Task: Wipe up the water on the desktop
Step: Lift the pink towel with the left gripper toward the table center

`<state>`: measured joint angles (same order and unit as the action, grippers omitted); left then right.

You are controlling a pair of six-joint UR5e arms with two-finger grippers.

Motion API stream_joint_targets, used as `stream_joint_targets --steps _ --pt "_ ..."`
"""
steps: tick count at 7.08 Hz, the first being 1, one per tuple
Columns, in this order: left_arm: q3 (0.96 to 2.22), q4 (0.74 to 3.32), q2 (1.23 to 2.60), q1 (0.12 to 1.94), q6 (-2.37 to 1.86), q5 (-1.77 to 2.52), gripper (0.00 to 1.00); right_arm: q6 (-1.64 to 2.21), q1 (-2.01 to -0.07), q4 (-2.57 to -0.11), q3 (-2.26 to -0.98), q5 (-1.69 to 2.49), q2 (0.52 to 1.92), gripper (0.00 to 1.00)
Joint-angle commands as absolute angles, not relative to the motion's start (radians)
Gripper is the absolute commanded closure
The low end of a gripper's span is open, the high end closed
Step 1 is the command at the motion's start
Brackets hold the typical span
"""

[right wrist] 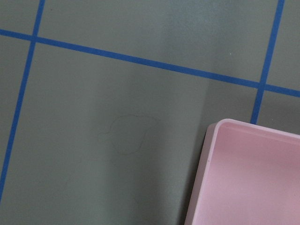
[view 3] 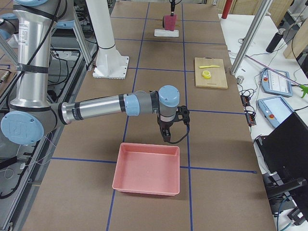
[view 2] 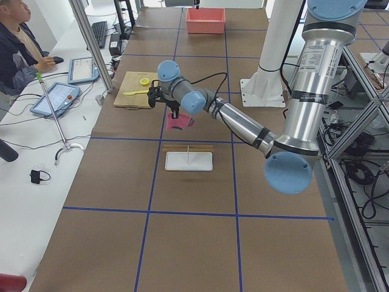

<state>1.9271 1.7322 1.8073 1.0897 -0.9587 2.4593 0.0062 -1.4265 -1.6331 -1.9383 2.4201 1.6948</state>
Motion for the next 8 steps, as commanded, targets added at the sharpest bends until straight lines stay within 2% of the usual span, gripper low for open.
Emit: stream_joint_targets --steps 1,2,5,7,8 --pt "1.882 1.691 2.03 0.924 -1.254 2.363 1.0 0.012 -1.408 -1.629 -1.989 2.431 1.695 0.0" --pt "1.832 1.651 2.14 0.861 -1.316 2.282 1.0 0.012 -1.376 -1.603 -1.999 2.43 1.69 0.0" --pt "1.798 1.646 2.325 0.735 -1.495 2.135 1.0 0.09 -1.287 -1.316 -1.991 2.535 1.687 0.0" --pt "1.607 1.646 2.538 0.701 -1.625 2.086 1.0 0.377 -1.144 -0.964 -1.993 2.458 1.652 0.0" --pt "1.583 1.655 2.568 0.7 -1.632 2.086 1.0 0.465 -1.047 -0.851 -1.999 2.368 1.625 0.01"
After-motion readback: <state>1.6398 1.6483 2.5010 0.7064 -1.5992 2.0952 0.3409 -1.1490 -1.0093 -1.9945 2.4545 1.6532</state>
